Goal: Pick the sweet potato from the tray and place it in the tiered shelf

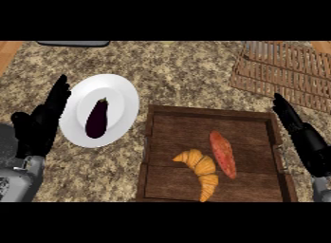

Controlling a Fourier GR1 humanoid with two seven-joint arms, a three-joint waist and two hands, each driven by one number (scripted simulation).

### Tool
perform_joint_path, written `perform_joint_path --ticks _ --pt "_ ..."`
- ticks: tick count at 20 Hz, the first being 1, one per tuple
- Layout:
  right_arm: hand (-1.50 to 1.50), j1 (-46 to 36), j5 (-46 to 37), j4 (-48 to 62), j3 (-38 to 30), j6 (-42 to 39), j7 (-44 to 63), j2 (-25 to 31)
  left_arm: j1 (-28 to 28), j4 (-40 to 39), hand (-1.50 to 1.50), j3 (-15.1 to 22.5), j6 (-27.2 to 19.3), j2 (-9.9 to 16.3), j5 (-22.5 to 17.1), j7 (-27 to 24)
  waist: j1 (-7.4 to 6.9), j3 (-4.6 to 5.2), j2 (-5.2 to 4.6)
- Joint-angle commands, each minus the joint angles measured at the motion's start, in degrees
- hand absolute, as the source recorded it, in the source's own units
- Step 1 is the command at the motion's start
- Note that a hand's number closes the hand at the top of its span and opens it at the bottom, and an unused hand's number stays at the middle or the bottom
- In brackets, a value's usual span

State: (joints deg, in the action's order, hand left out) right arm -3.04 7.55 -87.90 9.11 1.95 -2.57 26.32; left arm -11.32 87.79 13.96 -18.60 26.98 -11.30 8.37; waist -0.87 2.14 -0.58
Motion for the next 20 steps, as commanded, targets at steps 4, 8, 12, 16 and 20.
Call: perform_joint_path --ticks 4,8,12,16,20 --pt "1.5 -5.07 5.93 0.89 -9.94 -5.78 -5.53 5.47 7.42 -5.9 0.0 -3.5 3.43 -1.83 -6.54 0.97 0.52 -2.13 0.44" --pt "1.5 -5.37 -7.48 11.53 -9.41 0.14 2.8 14.24 6.83 -8.59 0.0 -2.09 5.05 -4.78 -9.85 5.67 -0.29 -1.97 -0.62" --pt "-1.5 -9.72 2.94 23.28 -12.13 -8.99 -5.18 6.72 7.8 -13.99 0.0 -5.06 9.97 -4.78 -11.77 2.1 0.2 -2.17 0.25" --pt "-1.5 -7.86 1.62 26.47 -11.7 -19.98 -15.33 10.62 10.93 -11.19 0.0 -4.2 10.04 -4.9 -10.41 3.48 0.31 -2.2 0.44" --pt "-1.5 -6.7 3.58 19.43 -10.22 -30.41 -10.99 16.49 7.6 -10.77 0.0 -5.34 8.8 -4.91 -9.88 5.33 1.01 -2.13 0.67"
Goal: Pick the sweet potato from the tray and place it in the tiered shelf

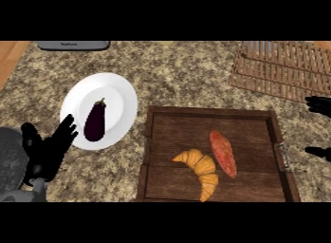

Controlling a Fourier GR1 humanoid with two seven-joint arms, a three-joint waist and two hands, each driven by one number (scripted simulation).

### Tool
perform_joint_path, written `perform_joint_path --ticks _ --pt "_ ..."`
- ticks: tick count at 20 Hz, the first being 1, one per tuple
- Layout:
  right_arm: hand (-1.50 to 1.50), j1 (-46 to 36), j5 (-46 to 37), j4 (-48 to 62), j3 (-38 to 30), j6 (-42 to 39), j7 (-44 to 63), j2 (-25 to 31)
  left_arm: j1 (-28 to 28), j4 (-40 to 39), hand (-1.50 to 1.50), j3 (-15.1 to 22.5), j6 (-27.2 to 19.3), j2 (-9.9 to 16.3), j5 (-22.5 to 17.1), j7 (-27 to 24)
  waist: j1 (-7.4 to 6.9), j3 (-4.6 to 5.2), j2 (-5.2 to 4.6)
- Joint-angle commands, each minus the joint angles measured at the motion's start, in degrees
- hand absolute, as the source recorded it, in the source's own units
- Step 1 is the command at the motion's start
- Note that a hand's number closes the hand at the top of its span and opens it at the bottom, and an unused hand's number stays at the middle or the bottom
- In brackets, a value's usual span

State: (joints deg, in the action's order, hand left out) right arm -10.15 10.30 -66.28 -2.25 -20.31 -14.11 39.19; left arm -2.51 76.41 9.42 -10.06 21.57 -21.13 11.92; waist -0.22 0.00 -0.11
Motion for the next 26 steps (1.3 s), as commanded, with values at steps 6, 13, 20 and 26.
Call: perform_joint_path --ticks 6,13,20,26 --pt "-1.5 0.01 4.67 -20.0 3.14 -9.52 18.2 5.1 -1.08 -2.98 0.0 -0.11 -0.72 -3.16 1.85 -0.14 0.93 0.14 0.32" --pt "-1.5 -0.48 2.25 -36.1 7.8 -0.05 41.92 2.56 1.38 0.13 0.0 -1.55 0.76 -1.64 1.73 0.49 0.65 0.09 0.43" --pt "-1.5 -8.91 -8.1 -36.45 14.94 4.92 56.64 -4.51 2.5 3.79 0.0 -1.76 0.43 -2.42 2.8 3.23 -0.16 0.02 0.2" --pt "-1.5 -12.32 -12.53 -33.32 20.17 2.36 63.84 -9.9 1.51 0.11 0.0 -2.54 1.87 -4.02 4.41 0.6 -0.14 0.02 0.1"
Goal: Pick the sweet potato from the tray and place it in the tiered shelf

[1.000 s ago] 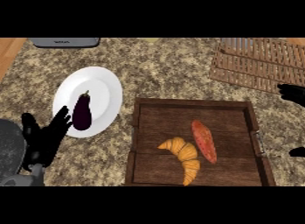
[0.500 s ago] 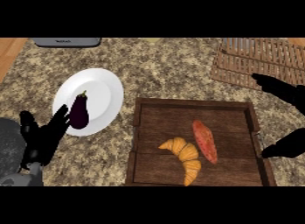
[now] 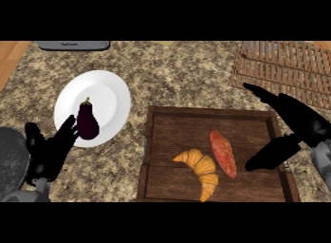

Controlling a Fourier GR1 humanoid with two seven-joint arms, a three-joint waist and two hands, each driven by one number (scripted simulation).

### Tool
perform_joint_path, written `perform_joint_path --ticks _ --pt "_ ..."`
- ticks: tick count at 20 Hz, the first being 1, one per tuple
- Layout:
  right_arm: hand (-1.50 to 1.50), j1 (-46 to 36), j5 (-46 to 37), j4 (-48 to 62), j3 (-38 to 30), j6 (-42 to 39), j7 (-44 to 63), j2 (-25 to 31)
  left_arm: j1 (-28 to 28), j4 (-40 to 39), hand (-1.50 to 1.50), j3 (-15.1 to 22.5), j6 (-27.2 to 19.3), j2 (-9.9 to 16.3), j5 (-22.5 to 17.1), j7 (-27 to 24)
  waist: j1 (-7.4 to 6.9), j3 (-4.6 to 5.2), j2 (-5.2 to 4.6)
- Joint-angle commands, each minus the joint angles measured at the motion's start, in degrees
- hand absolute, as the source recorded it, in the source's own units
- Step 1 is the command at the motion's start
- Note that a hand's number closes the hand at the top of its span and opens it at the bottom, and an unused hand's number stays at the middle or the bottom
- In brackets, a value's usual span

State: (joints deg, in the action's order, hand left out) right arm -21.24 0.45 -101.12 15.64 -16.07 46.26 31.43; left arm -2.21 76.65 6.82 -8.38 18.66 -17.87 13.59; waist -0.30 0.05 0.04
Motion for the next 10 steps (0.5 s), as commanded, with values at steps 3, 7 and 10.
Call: perform_joint_path --ticks 3,7,10 --pt "-1.5 -2.73 -5.54 0.63 3.93 -3.2 5.72 -5.49 -3.25 -4.76 0.0 -0.28 -0.14 -3.32 3.04 -2.06 0.24 -0.02 -0.05" --pt "-1.5 1.85 -9.93 -0.82 4.32 -4.62 6.29 -6.28 -1.03 -0.88 0.0 -3.2 2.81 -0.53 1.13 1.66 0.22 -0.04 0.01" --pt "-1.5 3.57 -12.82 -5.2 6.39 -3.62 12.42 -8.47 -0.06 -3.85 0.0 -4.16 4.51 -0.7 1.75 -2.22 0.35 -0.02 0.03"
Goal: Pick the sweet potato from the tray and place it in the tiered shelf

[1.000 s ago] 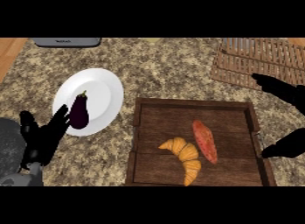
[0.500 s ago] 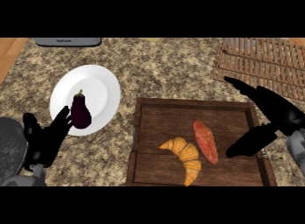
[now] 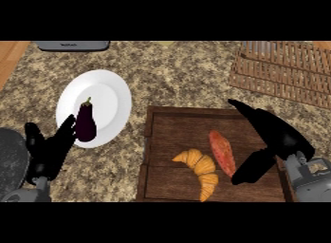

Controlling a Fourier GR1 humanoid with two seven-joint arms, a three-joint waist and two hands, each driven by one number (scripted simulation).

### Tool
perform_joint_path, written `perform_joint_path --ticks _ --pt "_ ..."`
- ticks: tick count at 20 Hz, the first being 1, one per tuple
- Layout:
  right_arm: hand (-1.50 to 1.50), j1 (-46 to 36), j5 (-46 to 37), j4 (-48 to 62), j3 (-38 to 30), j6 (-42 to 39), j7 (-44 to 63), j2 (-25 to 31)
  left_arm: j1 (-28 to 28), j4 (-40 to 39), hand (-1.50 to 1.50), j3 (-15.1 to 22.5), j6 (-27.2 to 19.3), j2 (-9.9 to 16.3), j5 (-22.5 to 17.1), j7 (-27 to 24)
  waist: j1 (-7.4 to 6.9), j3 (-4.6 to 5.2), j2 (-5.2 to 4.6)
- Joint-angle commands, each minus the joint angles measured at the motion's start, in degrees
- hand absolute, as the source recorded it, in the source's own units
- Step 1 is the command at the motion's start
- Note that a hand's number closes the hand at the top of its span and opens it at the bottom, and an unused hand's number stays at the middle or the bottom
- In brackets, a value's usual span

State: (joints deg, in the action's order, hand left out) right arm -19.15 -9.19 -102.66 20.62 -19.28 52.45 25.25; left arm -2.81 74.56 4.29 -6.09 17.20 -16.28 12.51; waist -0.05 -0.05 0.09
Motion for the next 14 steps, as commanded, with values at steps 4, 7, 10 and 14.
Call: perform_joint_path --ticks 4,7,10,14 --pt "-1.5 3.28 -11.35 1.57 3.61 1.67 0.29 -5.68 1.25 2.4 0.0 -0.3 0.09 -1.67 2.3 1.11 -0.11 0.05 -0.06" --pt "-1.5 4.93 -12.68 3.91 0.67 -0.18 -4.18 -4.2 0.68 3.41 0.0 -1.87 0.57 -1.44 2.04 3.33 -0.08 0.05 -0.08" --pt "-1.5 5.18 -13.21 2.36 -1.67 -2.65 -2.67 -7.19 1.0 5.57 0.0 -3.08 1.44 -1.95 2.64 5.08 -0.04 0.05 -0.05" --pt "-1.5 6.68 -20.78 4.3 3.83 1.79 -1.79 -12.22 1.56 4.24 0.0 -4.03 2.22 -1.56 3.62 4.12 -0.14 0.05 -0.06"
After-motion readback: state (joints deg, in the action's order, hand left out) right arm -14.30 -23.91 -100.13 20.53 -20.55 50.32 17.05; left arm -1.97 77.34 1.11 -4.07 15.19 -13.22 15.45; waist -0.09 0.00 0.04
